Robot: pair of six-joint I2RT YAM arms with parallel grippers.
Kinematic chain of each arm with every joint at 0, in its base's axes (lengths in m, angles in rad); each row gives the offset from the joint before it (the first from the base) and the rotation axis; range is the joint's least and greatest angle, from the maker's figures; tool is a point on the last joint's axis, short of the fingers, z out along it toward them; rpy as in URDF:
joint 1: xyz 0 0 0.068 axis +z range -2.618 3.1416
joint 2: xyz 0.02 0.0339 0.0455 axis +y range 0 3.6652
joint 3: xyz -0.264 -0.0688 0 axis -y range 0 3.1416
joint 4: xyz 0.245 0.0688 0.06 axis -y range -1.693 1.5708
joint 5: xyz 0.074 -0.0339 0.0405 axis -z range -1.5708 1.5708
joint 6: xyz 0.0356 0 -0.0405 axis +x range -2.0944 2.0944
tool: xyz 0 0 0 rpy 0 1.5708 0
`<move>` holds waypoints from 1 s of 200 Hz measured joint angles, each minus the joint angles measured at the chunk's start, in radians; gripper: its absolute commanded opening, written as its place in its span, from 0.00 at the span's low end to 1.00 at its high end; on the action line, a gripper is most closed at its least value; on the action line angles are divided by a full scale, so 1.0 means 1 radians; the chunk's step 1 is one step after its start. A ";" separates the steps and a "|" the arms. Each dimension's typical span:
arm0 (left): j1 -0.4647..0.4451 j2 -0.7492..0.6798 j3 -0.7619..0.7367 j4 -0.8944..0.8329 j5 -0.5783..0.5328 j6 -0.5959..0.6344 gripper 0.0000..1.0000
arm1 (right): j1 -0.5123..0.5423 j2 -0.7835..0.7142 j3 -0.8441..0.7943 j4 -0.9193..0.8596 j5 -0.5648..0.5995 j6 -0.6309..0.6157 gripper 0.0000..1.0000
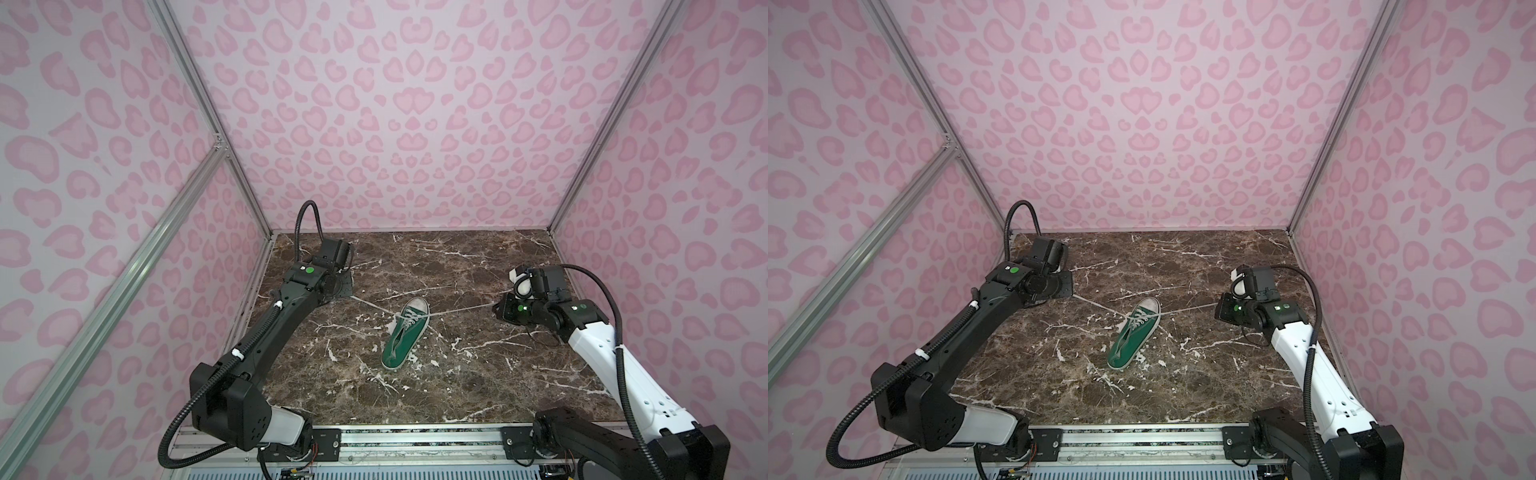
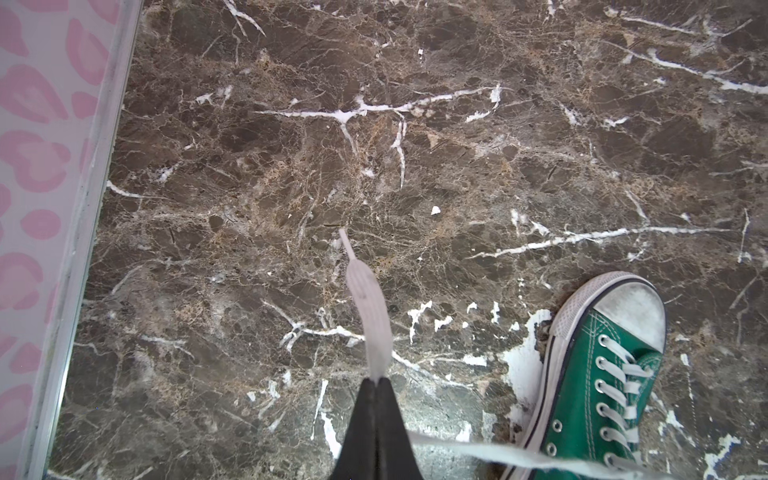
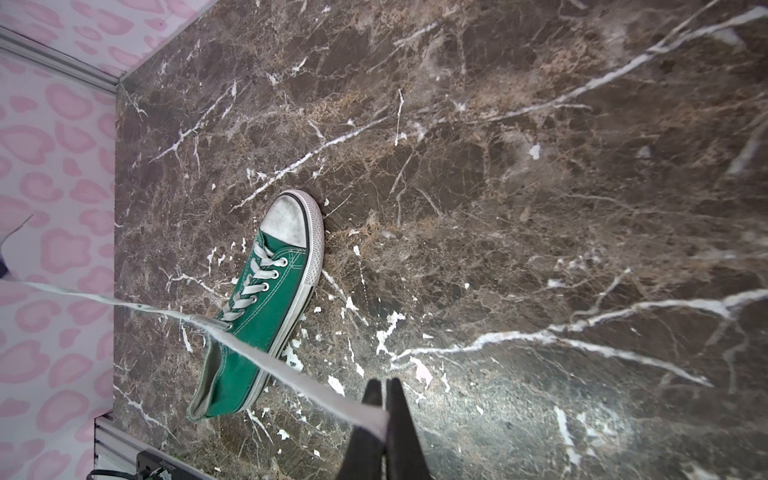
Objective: Tie the shoes
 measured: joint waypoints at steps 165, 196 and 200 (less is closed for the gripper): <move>-0.001 -0.018 -0.065 0.031 0.106 -0.044 0.04 | -0.108 0.017 -0.008 0.003 -0.043 -0.039 0.00; 0.000 -0.021 -0.080 0.042 0.110 -0.047 0.04 | -0.115 0.017 -0.036 0.008 -0.043 -0.041 0.00; 0.000 -0.021 -0.085 0.046 0.109 -0.047 0.04 | -0.116 0.017 -0.043 0.008 -0.043 -0.041 0.00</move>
